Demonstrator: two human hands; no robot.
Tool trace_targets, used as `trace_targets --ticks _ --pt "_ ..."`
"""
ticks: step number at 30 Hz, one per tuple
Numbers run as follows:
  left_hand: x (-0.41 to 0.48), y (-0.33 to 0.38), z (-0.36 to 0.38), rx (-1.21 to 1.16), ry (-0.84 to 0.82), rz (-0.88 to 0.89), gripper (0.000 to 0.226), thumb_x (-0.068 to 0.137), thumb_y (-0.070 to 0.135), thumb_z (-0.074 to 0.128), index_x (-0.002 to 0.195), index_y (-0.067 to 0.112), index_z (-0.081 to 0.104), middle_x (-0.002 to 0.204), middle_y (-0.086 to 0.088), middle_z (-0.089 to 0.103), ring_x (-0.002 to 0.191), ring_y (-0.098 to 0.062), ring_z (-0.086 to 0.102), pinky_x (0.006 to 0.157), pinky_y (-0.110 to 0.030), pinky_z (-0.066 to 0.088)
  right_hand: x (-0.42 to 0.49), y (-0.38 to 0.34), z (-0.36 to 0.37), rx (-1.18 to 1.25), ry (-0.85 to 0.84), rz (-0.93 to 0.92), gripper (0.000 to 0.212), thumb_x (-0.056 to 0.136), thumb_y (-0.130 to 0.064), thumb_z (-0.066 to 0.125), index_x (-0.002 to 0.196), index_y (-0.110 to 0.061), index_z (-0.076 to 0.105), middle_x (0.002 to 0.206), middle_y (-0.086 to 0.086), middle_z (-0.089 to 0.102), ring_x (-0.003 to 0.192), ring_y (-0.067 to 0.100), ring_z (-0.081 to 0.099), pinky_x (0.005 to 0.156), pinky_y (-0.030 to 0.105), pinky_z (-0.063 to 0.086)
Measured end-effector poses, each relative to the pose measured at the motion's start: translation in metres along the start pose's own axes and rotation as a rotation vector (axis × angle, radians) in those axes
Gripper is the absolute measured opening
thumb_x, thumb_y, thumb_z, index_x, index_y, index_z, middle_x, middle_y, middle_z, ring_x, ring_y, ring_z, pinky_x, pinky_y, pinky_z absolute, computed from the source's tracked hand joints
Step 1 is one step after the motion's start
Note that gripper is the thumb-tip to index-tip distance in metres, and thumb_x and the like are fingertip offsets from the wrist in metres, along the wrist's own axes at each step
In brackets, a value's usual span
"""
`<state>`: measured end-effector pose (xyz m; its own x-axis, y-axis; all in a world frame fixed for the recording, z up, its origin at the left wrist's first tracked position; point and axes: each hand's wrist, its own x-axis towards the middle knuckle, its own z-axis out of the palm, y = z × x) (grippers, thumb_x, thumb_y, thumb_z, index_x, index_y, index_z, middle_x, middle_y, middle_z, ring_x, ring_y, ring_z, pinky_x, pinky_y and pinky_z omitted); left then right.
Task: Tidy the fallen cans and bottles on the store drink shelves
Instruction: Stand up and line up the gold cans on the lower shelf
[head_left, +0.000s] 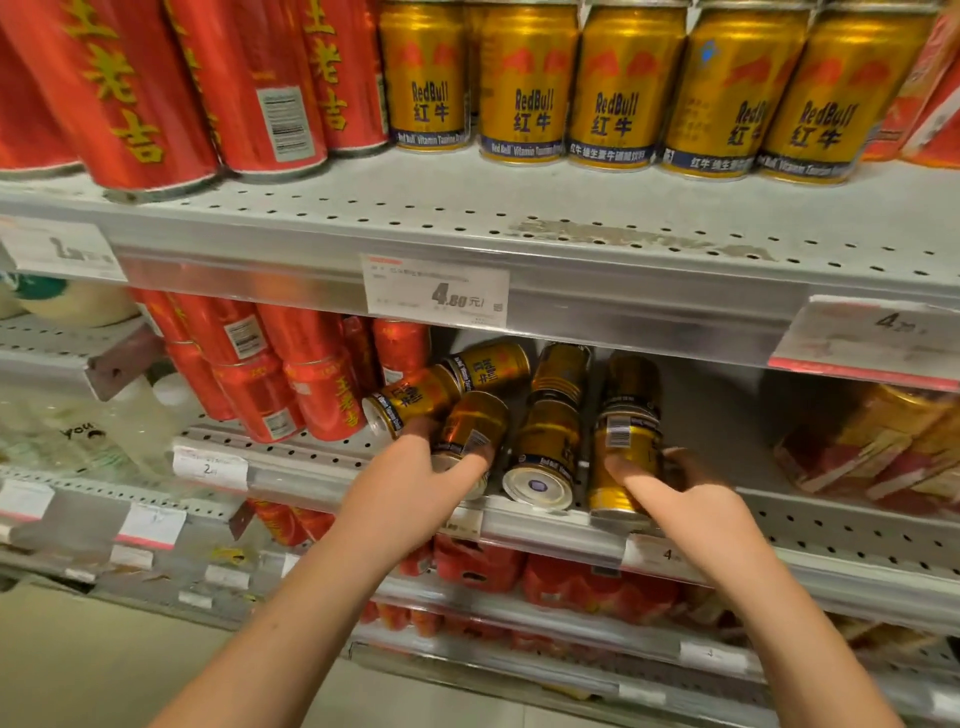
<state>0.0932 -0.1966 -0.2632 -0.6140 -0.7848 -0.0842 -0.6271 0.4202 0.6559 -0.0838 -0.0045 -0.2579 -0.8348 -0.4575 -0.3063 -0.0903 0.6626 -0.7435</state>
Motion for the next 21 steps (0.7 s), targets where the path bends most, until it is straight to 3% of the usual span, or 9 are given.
trace_targets --ticks 4,8,10,13,14,15,18,21 --pt "0.003 0.000 -0.008 0.114 -0.048 0.036 0.063 0.080 0.085 0.048 0.119 0.035 0.051 0.085 0.009 0.068 0.074 -0.010 0.065 0.061 -0.033 0.053 -0.003 0.003 0.002 0.020 0.060 -0.026 0.052 0.080 -0.066 0.066 0.119 -0.034 0.052 0.085 -0.019 0.059 0.074 0.000 0.054 0.054 0.019 0.037" --pt "0.003 0.008 -0.013 0.239 0.076 0.133 0.061 0.088 0.078 0.046 0.128 0.032 0.050 0.097 0.001 0.068 0.078 -0.020 0.066 0.062 -0.035 0.054 0.002 0.004 0.002 -0.032 0.063 0.017 0.062 0.077 -0.076 0.062 0.123 -0.036 0.048 0.084 -0.017 0.056 0.072 0.003 0.052 0.055 0.021 0.036" --pt "0.007 0.014 -0.012 0.268 0.158 0.212 0.053 0.091 0.069 0.049 0.125 0.029 0.055 0.101 0.001 0.066 0.087 -0.022 0.064 0.066 -0.034 0.051 0.009 0.000 0.000 -0.069 0.020 0.073 0.078 0.073 -0.082 0.060 0.135 -0.035 0.045 0.099 -0.009 0.058 0.082 0.013 0.055 0.068 0.028 0.041" --pt "0.019 0.020 -0.009 0.236 0.175 0.283 0.042 0.094 0.057 0.056 0.122 0.026 0.062 0.110 0.002 0.062 0.104 -0.023 0.060 0.077 -0.033 0.048 0.025 -0.004 -0.003 -0.055 -0.058 0.149 0.097 0.070 -0.080 0.065 0.147 -0.027 0.038 0.140 0.005 0.054 0.123 0.030 0.054 0.100 0.042 0.043" --pt "0.023 0.022 -0.007 0.223 0.162 0.277 0.042 0.095 0.056 0.057 0.125 0.027 0.063 0.114 0.001 0.061 0.108 -0.022 0.059 0.082 -0.033 0.049 0.029 -0.005 -0.004 -0.050 -0.091 0.156 0.099 0.070 -0.078 0.067 0.148 -0.025 0.037 0.145 0.007 0.051 0.130 0.031 0.050 0.107 0.045 0.040" --pt "0.027 0.023 -0.006 0.218 0.153 0.270 0.042 0.096 0.055 0.057 0.127 0.027 0.063 0.117 0.001 0.060 0.110 -0.021 0.058 0.085 -0.033 0.048 0.032 -0.005 -0.005 -0.067 -0.115 0.150 0.098 0.069 -0.078 0.067 0.146 -0.024 0.040 0.142 0.006 0.053 0.129 0.031 0.051 0.108 0.045 0.040" --pt "0.038 0.025 -0.001 0.231 0.153 0.249 0.042 0.096 0.057 0.056 0.126 0.029 0.064 0.122 0.000 0.061 0.116 -0.022 0.057 0.088 -0.032 0.048 0.035 -0.003 -0.010 -0.138 -0.132 0.097 0.094 0.061 -0.087 0.062 0.135 -0.029 0.050 0.111 -0.005 0.057 0.103 0.023 0.057 0.092 0.037 0.043" --pt "0.040 0.028 0.002 0.240 0.145 0.246 0.044 0.095 0.059 0.055 0.126 0.029 0.065 0.128 -0.002 0.062 0.120 -0.024 0.057 0.094 -0.036 0.050 0.035 -0.001 -0.013 -0.157 -0.167 0.090 0.108 0.041 -0.096 0.054 0.128 -0.034 0.050 0.114 -0.007 0.058 0.106 0.022 0.059 0.097 0.040 0.046"
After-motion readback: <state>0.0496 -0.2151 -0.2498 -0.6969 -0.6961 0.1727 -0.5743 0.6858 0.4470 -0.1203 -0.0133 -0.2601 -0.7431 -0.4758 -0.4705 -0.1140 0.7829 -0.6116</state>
